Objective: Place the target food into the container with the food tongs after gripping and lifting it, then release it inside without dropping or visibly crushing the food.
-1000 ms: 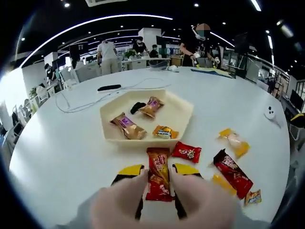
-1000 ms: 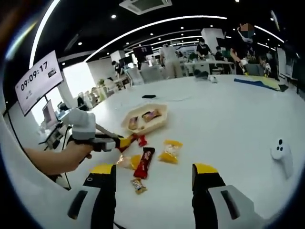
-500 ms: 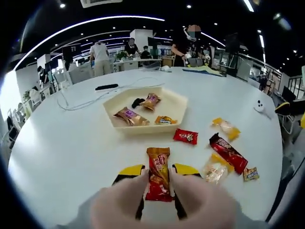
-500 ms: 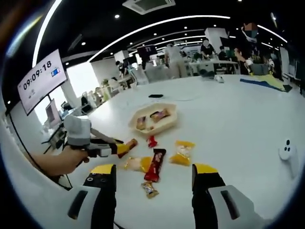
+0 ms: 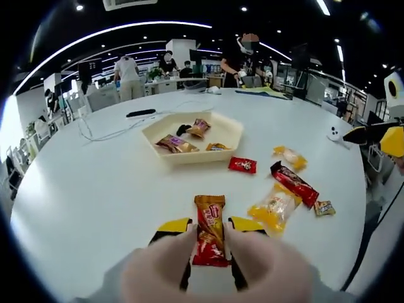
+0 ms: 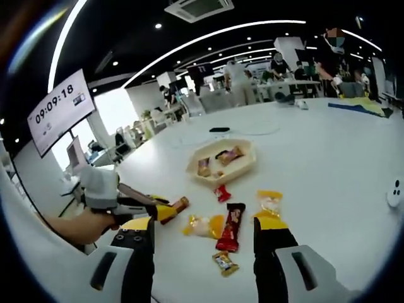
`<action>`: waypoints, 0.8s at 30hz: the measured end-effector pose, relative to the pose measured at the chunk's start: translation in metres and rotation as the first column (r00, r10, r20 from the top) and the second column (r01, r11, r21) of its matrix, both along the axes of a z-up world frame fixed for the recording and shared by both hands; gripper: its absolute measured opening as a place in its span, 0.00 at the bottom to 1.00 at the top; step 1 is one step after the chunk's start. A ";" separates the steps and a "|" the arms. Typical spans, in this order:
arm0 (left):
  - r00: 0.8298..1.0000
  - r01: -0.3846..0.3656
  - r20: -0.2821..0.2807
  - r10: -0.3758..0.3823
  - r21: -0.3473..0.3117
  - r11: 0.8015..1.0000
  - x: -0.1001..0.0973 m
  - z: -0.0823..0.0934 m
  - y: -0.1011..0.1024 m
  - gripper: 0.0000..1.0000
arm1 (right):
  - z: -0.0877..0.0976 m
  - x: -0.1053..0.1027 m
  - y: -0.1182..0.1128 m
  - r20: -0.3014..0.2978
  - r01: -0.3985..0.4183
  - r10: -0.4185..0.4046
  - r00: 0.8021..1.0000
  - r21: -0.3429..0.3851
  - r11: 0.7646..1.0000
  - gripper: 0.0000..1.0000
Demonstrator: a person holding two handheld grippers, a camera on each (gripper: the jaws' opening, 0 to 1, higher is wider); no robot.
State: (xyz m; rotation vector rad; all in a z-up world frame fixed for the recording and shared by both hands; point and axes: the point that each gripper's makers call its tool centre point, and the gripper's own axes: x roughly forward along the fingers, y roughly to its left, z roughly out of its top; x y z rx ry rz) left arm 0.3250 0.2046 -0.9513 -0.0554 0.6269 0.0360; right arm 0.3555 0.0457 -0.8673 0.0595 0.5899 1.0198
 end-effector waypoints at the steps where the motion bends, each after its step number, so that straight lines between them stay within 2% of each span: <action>1: 1.000 -0.001 0.000 0.001 -0.002 1.000 -0.001 0.000 0.000 0.21 | 0.000 -0.001 0.003 0.000 -0.009 0.009 1.000 0.000 1.000 0.64; 7: 1.000 -0.028 0.002 0.028 -0.018 0.999 -0.006 0.000 0.001 0.22 | 0.000 -0.001 0.005 0.001 -0.033 0.033 0.999 -0.001 0.999 0.63; 11: 0.999 -0.040 0.000 0.040 0.007 0.999 -0.006 -0.001 0.000 0.21 | -0.005 -0.005 0.005 -0.013 -0.056 0.055 0.998 -0.011 0.998 0.62; 14: 0.998 -0.059 -0.002 0.059 -0.006 0.998 -0.008 0.000 0.001 0.21 | -0.007 -0.007 0.004 -0.014 -0.069 0.069 0.998 -0.018 0.997 0.62; 15: 0.997 -0.080 0.003 0.080 -0.033 0.996 -0.009 0.001 0.001 0.21 | -0.007 -0.007 0.004 -0.015 -0.069 0.069 0.998 -0.018 0.997 0.62; 19: 0.994 -0.106 0.012 0.107 -0.065 0.992 -0.014 0.003 0.007 0.23 | -0.005 -0.003 0.002 -0.017 -0.059 0.059 0.998 -0.007 0.998 0.62; 21: 0.992 -0.123 0.020 0.125 -0.065 0.990 -0.015 0.003 0.011 0.24 | -0.007 -0.003 0.001 -0.023 -0.057 0.057 0.998 -0.009 0.998 0.61; 22: 0.986 -0.166 0.019 0.167 -0.063 0.984 -0.017 0.004 0.015 0.25 | -0.008 -0.004 0.000 -0.028 -0.057 0.057 0.998 -0.010 0.998 0.61; 24: 0.987 -0.156 0.027 0.158 -0.045 0.987 -0.017 0.006 0.016 0.26 | -0.007 -0.003 0.000 -0.040 -0.044 0.044 0.998 0.007 0.999 0.61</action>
